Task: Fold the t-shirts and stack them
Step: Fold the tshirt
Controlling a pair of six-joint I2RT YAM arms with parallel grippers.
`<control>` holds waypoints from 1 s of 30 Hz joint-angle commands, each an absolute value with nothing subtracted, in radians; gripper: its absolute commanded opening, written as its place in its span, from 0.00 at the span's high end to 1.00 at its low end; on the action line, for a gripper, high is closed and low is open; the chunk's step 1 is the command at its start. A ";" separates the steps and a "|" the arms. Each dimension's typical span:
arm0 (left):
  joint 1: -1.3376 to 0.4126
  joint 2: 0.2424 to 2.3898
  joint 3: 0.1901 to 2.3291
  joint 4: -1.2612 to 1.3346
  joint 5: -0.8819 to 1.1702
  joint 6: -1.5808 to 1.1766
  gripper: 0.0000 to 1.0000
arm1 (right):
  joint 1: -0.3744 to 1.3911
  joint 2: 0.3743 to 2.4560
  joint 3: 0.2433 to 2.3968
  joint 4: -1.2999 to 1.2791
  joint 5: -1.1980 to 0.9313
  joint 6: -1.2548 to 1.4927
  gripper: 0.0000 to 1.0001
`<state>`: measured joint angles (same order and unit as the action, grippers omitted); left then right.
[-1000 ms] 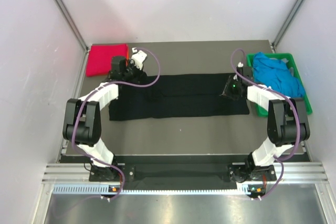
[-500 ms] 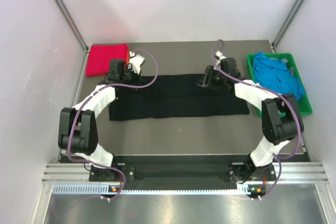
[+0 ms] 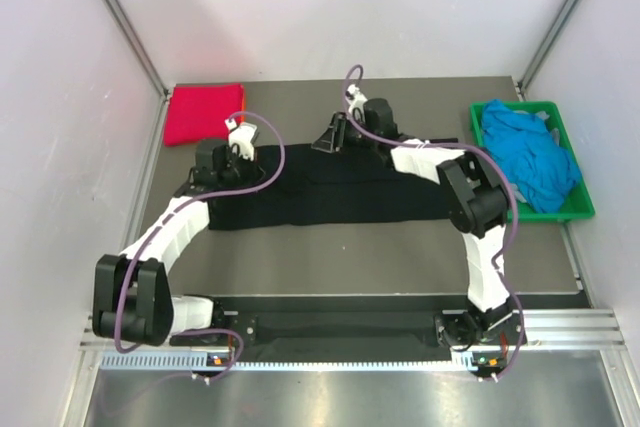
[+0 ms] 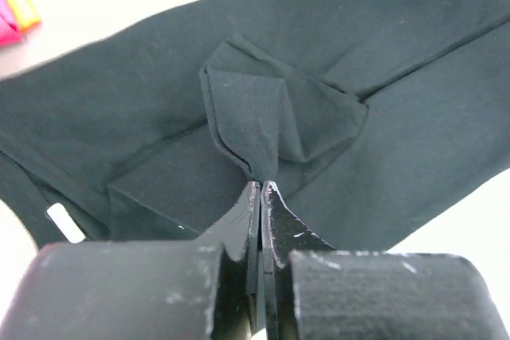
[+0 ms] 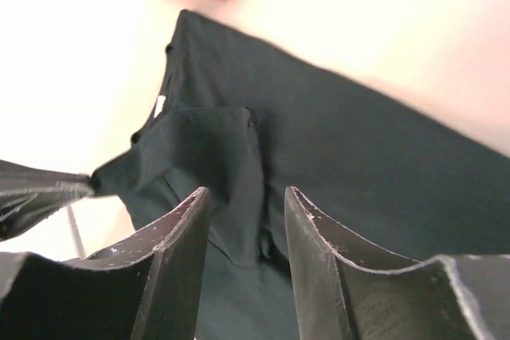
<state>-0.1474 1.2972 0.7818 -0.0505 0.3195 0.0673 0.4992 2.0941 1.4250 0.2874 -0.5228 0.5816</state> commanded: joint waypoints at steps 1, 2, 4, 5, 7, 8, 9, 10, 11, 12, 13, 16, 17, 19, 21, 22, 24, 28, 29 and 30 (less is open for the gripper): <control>-0.150 1.250 0.744 0.025 0.319 -0.047 1.00 | 0.549 2.132 1.492 0.383 -0.545 0.629 0.57; -0.150 1.249 0.735 0.026 0.333 -0.052 1.00 | 0.558 2.152 1.509 0.380 -0.538 0.629 0.56; -0.150 1.241 0.715 0.015 0.324 -0.061 1.00 | 0.584 2.171 1.526 0.376 -0.538 0.627 0.56; -0.150 1.236 0.704 0.011 0.305 -0.061 1.00 | 0.601 2.184 1.540 0.367 -0.529 0.624 0.56; -0.150 1.227 0.696 0.005 0.279 -0.061 1.00 | 0.615 2.197 1.554 0.361 -0.512 0.615 0.56; -0.150 1.221 0.689 0.005 0.261 -0.061 1.00 | 0.623 2.198 1.557 0.359 -0.503 0.612 0.56; -0.150 1.206 0.680 0.005 0.227 -0.061 1.00 | 0.635 2.203 1.560 0.356 -0.493 0.609 0.56; -0.150 1.200 0.677 0.005 0.209 -0.057 1.00 | 0.641 2.207 1.563 0.353 -0.482 0.604 0.57; -0.150 1.193 0.673 0.006 0.190 -0.051 1.00 | 0.646 2.212 1.577 0.353 -0.482 0.604 0.57; -0.150 1.187 0.673 0.008 0.166 -0.038 1.00 | 0.655 2.218 1.585 0.353 -0.482 0.606 0.57; -0.150 1.189 0.676 0.008 0.155 -0.031 1.00 | 0.658 2.230 1.592 0.353 -0.483 0.604 0.58; -0.150 1.195 0.684 0.005 0.120 -0.015 1.00 | 0.676 2.266 1.640 0.344 -0.492 0.591 0.60; -0.152 1.196 0.686 0.005 0.108 -0.014 1.00 | 0.680 2.275 1.669 0.338 -0.492 0.589 0.60; -0.150 1.192 0.678 0.005 0.080 -0.011 1.00 | 0.687 2.302 1.703 0.333 -0.482 0.588 0.61; -0.150 1.190 0.673 0.005 0.063 -0.008 1.00 | 0.692 2.313 1.716 0.330 -0.469 0.583 0.59; -0.152 1.190 0.673 0.005 0.057 -0.008 1.00 | 0.690 2.322 1.727 0.328 -0.451 0.574 0.59; -0.150 1.192 0.675 0.005 0.035 0.018 1.00 | 0.689 2.333 1.739 0.319 -0.431 0.568 0.60; -0.150 1.203 0.683 0.005 0.014 0.023 1.00 | 0.689 2.378 1.798 0.284 -0.413 0.548 0.63; -0.150 1.204 0.684 0.005 0.012 0.025 1.00 | 0.689 2.384 1.804 0.279 -0.414 0.546 0.63; -0.150 1.209 0.687 0.005 0.008 0.028 1.00 | 0.689 2.388 1.810 0.275 -0.413 0.543 0.63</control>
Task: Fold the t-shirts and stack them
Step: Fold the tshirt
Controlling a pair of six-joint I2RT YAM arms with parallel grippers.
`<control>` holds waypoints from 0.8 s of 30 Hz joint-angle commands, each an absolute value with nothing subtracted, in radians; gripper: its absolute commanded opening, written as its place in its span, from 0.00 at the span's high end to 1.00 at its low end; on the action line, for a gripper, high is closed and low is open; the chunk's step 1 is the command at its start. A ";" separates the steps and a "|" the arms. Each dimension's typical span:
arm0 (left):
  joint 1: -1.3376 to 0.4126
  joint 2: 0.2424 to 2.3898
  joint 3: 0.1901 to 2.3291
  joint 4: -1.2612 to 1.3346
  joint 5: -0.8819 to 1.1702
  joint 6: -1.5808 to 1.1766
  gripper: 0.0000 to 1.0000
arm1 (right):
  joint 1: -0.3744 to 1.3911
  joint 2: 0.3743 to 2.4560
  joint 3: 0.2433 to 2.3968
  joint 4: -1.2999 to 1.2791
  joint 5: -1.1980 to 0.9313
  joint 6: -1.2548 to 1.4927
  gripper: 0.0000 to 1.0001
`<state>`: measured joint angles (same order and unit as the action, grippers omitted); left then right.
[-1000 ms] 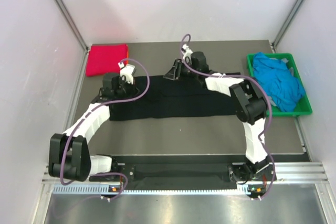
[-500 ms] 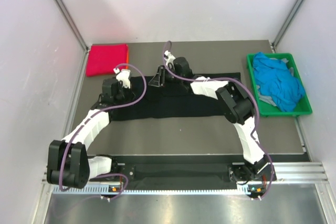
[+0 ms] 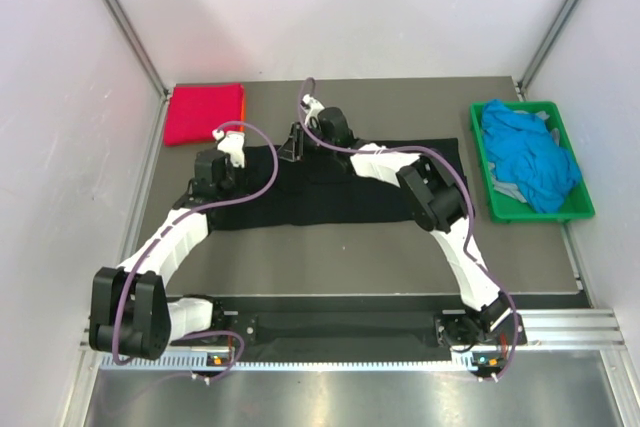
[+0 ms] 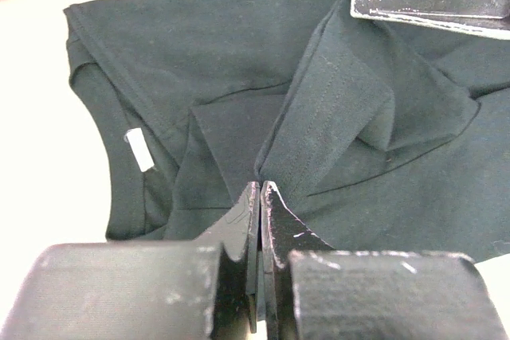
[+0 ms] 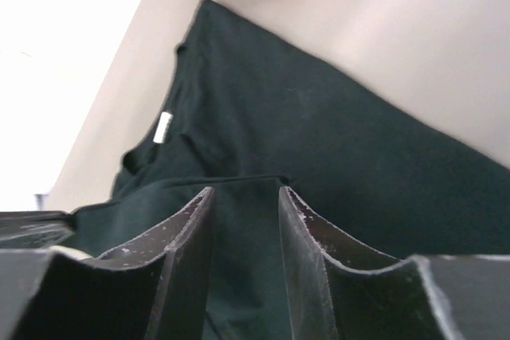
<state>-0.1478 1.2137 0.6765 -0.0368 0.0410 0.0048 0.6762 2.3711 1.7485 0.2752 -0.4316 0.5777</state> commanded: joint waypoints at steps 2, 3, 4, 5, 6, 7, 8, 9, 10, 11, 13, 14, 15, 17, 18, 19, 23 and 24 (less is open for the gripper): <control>-0.152 1.210 0.686 0.005 0.008 0.031 1.00 | 0.689 2.402 1.828 0.258 -0.407 0.531 0.61; -0.150 1.210 0.684 0.005 0.009 0.034 1.00 | 0.689 2.410 1.830 0.255 -0.403 0.526 0.59; -0.150 1.210 0.684 0.005 0.009 0.034 1.00 | 0.689 2.410 1.836 0.252 -0.400 0.517 0.59; -0.150 1.209 0.683 0.005 -0.021 0.035 1.00 | 0.689 2.413 1.841 0.249 -0.400 0.514 0.58; -0.150 1.209 0.681 0.005 -0.026 0.038 1.00 | 0.690 2.416 1.842 0.247 -0.402 0.511 0.57; -0.150 1.209 0.681 0.005 -0.029 0.038 1.00 | 0.689 2.422 1.851 0.244 -0.405 0.505 0.57; -0.150 1.210 0.681 0.005 -0.031 0.041 1.00 | 0.689 2.427 1.858 0.238 -0.408 0.500 0.56; -0.150 1.209 0.680 0.005 -0.032 0.041 1.00 | 0.690 2.430 1.865 0.235 -0.413 0.499 0.55; -0.150 1.210 0.681 0.005 -0.032 0.041 1.00 | 0.689 2.442 1.884 0.229 -0.425 0.492 0.55; -0.150 1.212 0.683 0.008 -0.034 0.043 1.00 | 0.689 2.448 1.894 0.215 -0.429 0.492 0.55; -0.150 1.213 0.684 0.009 -0.037 0.046 1.00 | 0.689 2.459 1.908 0.206 -0.436 0.491 0.55; -0.150 1.216 0.687 0.011 -0.038 0.046 1.00 | 0.689 2.460 1.908 0.206 -0.439 0.489 0.57; -0.150 1.219 0.689 0.014 -0.038 0.048 1.00 | 0.689 2.461 1.908 0.207 -0.440 0.488 0.58; -0.150 1.226 0.693 0.021 -0.040 0.051 1.00 | 0.689 2.461 1.904 0.215 -0.446 0.489 0.60; -0.150 1.229 0.693 0.029 -0.040 0.052 1.00 | 0.689 2.462 1.904 0.215 -0.449 0.489 0.60; -0.150 1.230 0.695 0.031 -0.040 0.051 1.00 | 0.687 2.464 1.904 0.216 -0.456 0.491 0.60; -0.150 1.243 0.706 0.034 -0.034 0.051 1.00 | 0.686 2.470 1.905 0.218 -0.465 0.489 0.57; -0.150 1.244 0.704 0.034 -0.035 0.051 1.00 | 0.684 2.470 1.905 0.218 -0.465 0.489 0.57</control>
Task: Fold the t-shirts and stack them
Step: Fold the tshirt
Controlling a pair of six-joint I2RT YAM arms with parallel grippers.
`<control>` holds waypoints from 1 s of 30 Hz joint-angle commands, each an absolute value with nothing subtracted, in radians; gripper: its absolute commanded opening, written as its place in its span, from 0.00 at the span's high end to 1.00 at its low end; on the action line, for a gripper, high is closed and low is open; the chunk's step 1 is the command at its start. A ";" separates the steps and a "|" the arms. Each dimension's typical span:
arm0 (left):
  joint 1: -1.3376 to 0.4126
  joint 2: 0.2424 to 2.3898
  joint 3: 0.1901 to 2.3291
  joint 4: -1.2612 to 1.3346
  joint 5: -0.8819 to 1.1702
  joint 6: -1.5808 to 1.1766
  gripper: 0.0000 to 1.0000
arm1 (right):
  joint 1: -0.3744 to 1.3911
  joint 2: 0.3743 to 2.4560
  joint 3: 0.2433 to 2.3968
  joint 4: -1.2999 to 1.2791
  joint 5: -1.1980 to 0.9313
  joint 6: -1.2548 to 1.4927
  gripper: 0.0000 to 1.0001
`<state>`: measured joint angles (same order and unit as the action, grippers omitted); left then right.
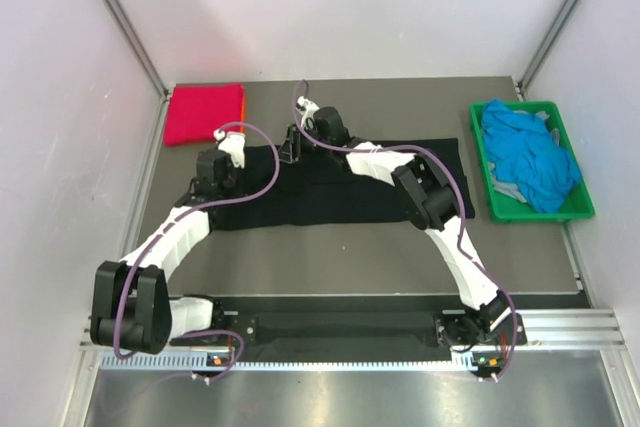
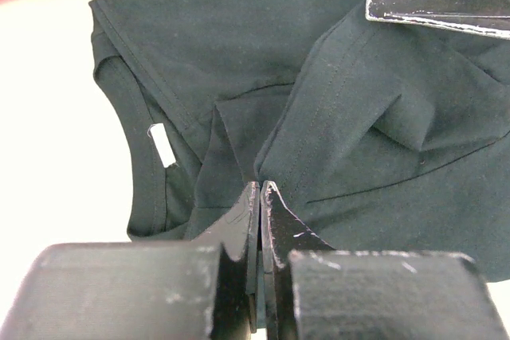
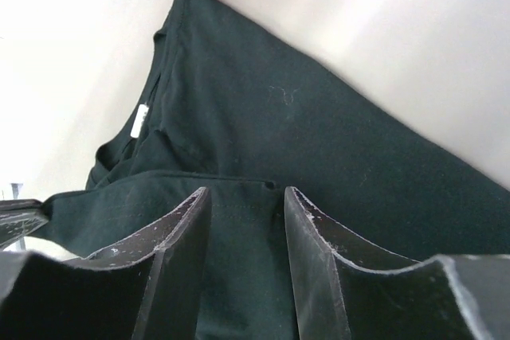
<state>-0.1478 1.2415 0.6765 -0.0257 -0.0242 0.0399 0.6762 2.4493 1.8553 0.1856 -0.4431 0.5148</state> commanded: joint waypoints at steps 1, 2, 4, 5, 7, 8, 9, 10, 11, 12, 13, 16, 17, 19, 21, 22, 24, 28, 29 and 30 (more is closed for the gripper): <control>-0.150 1.244 0.703 0.035 -0.035 0.051 1.00 | 0.681 2.473 1.907 0.218 -0.468 0.489 0.57; -0.150 1.244 0.703 0.037 -0.035 0.051 1.00 | 0.681 2.474 1.907 0.218 -0.469 0.489 0.57; -0.150 1.243 0.703 0.038 -0.037 0.051 1.00 | 0.680 2.480 1.911 0.216 -0.471 0.491 0.57; -0.150 1.244 0.701 0.038 -0.038 0.051 1.00 | 0.680 2.483 1.914 0.213 -0.471 0.492 0.57; -0.150 1.243 0.700 0.040 -0.043 0.052 1.00 | 0.678 2.493 1.925 0.200 -0.469 0.491 0.56; -0.150 1.243 0.699 0.038 -0.048 0.055 1.00 | 0.678 2.497 1.931 0.193 -0.468 0.491 0.56; -0.150 1.239 0.696 0.040 -0.049 0.055 1.00 | 0.677 2.500 1.934 0.190 -0.466 0.491 0.56; -0.150 1.238 0.696 0.040 -0.054 0.058 1.00 | 0.676 2.505 1.940 0.186 -0.468 0.492 0.56; -0.150 1.235 0.693 0.043 -0.054 0.058 1.00 | 0.675 2.508 1.944 0.186 -0.468 0.494 0.56; -0.150 1.232 0.693 0.044 -0.054 0.058 1.00 | 0.675 2.513 1.945 0.184 -0.468 0.494 0.57; -0.150 1.232 0.693 0.044 -0.052 0.060 1.00 | 0.675 2.514 1.948 0.183 -0.466 0.494 0.57; -0.150 1.230 0.695 0.044 -0.052 0.063 1.00 | 0.673 2.520 1.957 0.181 -0.468 0.499 0.58; -0.150 1.230 0.695 0.044 -0.054 0.063 1.00 | 0.673 2.520 1.957 0.183 -0.468 0.497 0.60; -0.150 1.232 0.695 0.048 -0.052 0.061 1.00 | 0.673 2.519 1.954 0.186 -0.468 0.494 0.68; -0.150 1.238 0.695 0.051 -0.051 0.061 1.00 | 0.673 2.508 1.938 0.196 -0.468 0.492 0.81; -0.150 1.242 0.695 0.054 -0.049 0.061 1.00 | 0.673 2.502 1.924 0.213 -0.468 0.492 0.86; -0.150 1.247 0.693 0.057 -0.049 0.058 1.00 | 0.672 2.471 1.869 0.259 -0.471 0.497 0.99; -0.150 1.258 0.699 0.066 -0.054 0.058 1.00 | 0.664 2.439 1.822 0.328 -0.466 0.503 1.00; -0.150 1.262 0.703 0.067 -0.055 0.060 1.00 | 0.660 2.425 1.816 0.333 -0.460 0.508 1.00; -0.150 1.267 0.704 0.074 -0.061 0.063 1.00 | 0.658 2.416 1.789 0.360 -0.457 0.512 1.00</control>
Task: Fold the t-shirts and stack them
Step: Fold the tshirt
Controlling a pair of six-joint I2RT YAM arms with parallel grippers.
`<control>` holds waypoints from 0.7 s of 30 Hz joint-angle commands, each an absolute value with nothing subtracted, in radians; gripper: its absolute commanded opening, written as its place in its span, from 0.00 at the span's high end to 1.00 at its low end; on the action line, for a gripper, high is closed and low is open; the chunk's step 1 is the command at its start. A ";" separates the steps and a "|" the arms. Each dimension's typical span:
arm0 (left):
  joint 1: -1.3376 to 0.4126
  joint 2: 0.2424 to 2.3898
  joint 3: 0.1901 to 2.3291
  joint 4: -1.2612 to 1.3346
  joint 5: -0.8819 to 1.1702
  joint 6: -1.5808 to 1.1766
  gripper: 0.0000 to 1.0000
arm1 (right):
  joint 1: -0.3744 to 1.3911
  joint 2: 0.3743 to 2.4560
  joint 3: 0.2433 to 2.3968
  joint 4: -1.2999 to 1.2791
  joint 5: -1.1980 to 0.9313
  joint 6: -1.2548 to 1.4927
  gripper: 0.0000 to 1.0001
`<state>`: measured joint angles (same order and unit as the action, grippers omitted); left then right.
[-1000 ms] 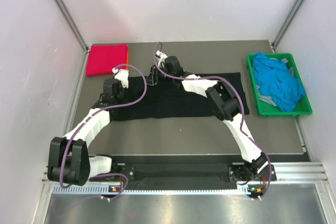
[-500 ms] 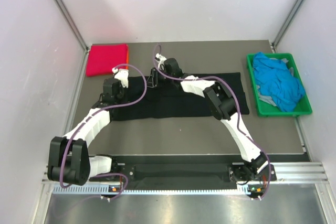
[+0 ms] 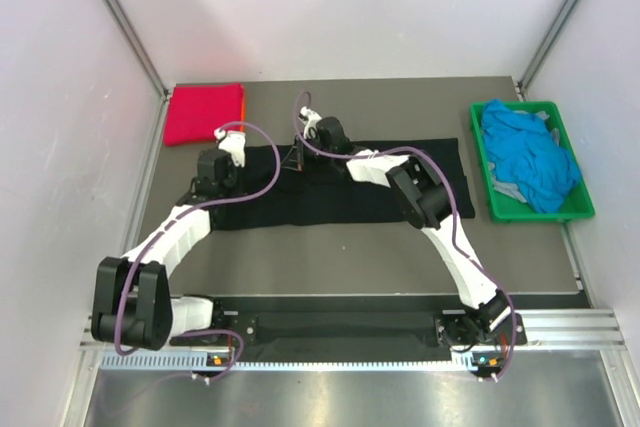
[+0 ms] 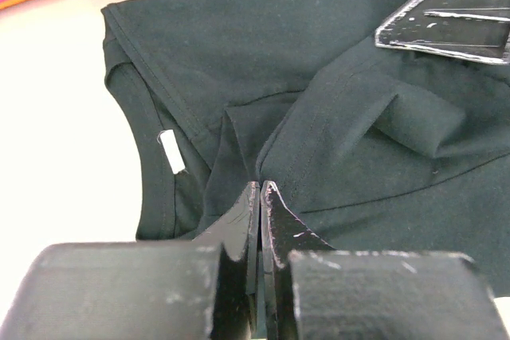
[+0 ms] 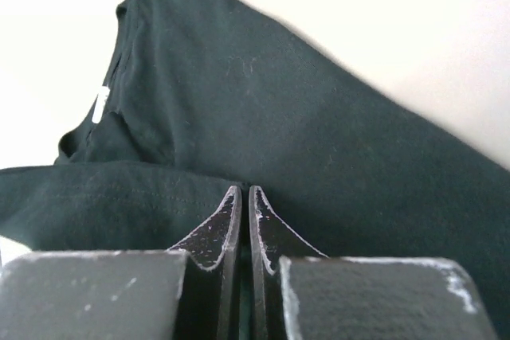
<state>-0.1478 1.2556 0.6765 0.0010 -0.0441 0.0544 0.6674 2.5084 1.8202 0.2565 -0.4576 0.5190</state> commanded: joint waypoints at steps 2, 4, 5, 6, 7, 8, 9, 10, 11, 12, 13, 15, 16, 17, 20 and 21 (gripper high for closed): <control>-0.150 1.295 0.716 0.084 -0.074 0.074 1.00 | 0.650 2.396 1.757 0.400 -0.456 0.525 1.00; -0.149 1.328 0.744 0.089 -0.087 0.092 1.00 | 0.643 2.361 1.706 0.454 -0.450 0.537 1.00; -0.149 1.339 0.753 0.101 -0.087 0.098 1.00 | 0.641 2.349 1.691 0.465 -0.443 0.538 1.00; -0.149 1.347 0.762 0.107 -0.089 0.106 1.00 | 0.638 2.326 1.662 0.483 -0.425 0.538 1.00; -0.149 1.365 0.781 0.113 -0.094 0.116 1.00 | 0.634 2.315 1.648 0.494 -0.417 0.537 1.00; -0.149 1.371 0.791 0.121 -0.095 0.121 1.00 | 0.630 2.306 1.632 0.508 -0.410 0.537 1.00; -0.147 1.382 0.801 0.132 -0.094 0.127 1.00 | 0.627 2.286 1.602 0.535 -0.396 0.540 1.00; -0.147 1.403 0.819 0.138 -0.087 0.138 1.00 | 0.624 2.280 1.588 0.551 -0.391 0.543 1.00; -0.147 1.413 0.825 0.164 -0.083 0.144 1.00 | 0.620 2.270 1.568 0.580 -0.390 0.551 1.00; -0.147 1.420 0.831 0.179 -0.080 0.149 1.00 | 0.618 2.267 1.559 0.594 -0.388 0.557 1.00; -0.147 1.433 0.837 0.196 -0.075 0.153 1.00 | 0.617 2.263 1.549 0.609 -0.388 0.561 1.00; -0.146 1.445 0.839 0.231 -0.057 0.163 1.00 | 0.614 2.257 1.523 0.644 -0.382 0.571 1.00; -0.146 1.460 0.844 0.257 -0.055 0.172 1.00 | 0.612 2.253 1.516 0.653 -0.380 0.572 1.00; -0.144 1.471 0.850 0.264 -0.055 0.176 1.00 | 0.611 2.252 1.506 0.663 -0.379 0.577 1.00; -0.140 1.517 0.874 0.297 -0.046 0.190 1.00 | 0.609 2.235 1.460 0.715 -0.362 0.584 1.00; -0.138 1.526 0.876 0.314 -0.037 0.192 1.00 | 0.607 2.226 1.436 0.739 -0.348 0.584 1.00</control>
